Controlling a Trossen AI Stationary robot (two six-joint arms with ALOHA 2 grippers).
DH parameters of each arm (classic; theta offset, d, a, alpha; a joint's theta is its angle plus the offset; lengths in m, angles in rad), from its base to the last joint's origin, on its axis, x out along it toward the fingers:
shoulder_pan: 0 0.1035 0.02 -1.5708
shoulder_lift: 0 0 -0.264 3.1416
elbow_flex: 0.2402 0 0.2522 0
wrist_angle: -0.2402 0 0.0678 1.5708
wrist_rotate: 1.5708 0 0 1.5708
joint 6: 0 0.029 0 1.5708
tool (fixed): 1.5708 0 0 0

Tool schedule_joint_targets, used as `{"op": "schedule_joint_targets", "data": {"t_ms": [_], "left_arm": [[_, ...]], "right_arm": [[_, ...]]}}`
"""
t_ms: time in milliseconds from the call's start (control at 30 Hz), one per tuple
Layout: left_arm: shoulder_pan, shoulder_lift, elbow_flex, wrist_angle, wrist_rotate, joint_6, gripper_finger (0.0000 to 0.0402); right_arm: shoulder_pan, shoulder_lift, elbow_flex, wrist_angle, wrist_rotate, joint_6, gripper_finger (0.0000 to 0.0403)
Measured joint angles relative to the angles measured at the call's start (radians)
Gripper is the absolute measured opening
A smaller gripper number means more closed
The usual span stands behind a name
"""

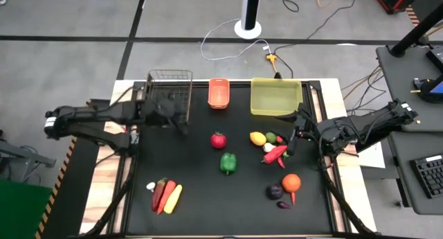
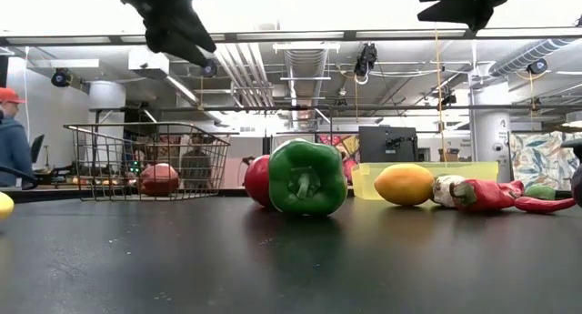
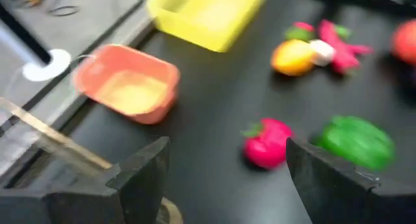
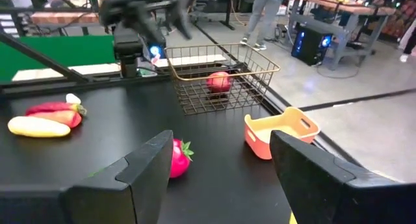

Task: Sort produce into baskets
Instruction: Put the yellow lemon into the wire basket

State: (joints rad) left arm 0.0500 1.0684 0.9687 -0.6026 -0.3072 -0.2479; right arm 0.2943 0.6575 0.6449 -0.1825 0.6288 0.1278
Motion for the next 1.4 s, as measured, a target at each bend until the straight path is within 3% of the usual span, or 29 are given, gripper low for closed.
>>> {"op": "schedule_joint_targets", "data": {"t_ms": [200, 433, 700, 1000, 1133, 1400], "left_arm": [[-0.188, -0.001, -0.077, 0.098, -0.073, -0.047, 0.0284], [-0.3, -0.002, -0.176, 0.25, -0.103, -0.131, 0.0284], [-0.315, -0.002, -0.212, 0.3, -0.106, -0.155, 0.0284], [-0.315, -0.002, -0.212, 0.301, -0.16, -0.14, 0.0284], [-0.315, -0.002, -0.212, 0.304, -0.172, -0.138, 0.0284], [-0.315, -0.002, -0.212, 0.305, -0.207, -0.117, 0.0284]], "right_arm": [[0.0, 0.0, 0.0, 0.02, 0.001, 0.091, 0.0249], [-0.011, 0.094, 0.053, 0.05, -0.001, 0.102, 0.0249], [-0.011, 0.347, 0.272, -0.256, 0.023, 0.09, 0.0249], [-0.014, 0.565, 0.532, -0.623, 0.026, 0.245, 0.0249], [-0.014, 0.615, 0.56, -0.691, -0.002, 0.274, 0.0258], [-0.02, 0.684, 0.525, -0.704, -0.009, 0.319, 0.0317]]}}
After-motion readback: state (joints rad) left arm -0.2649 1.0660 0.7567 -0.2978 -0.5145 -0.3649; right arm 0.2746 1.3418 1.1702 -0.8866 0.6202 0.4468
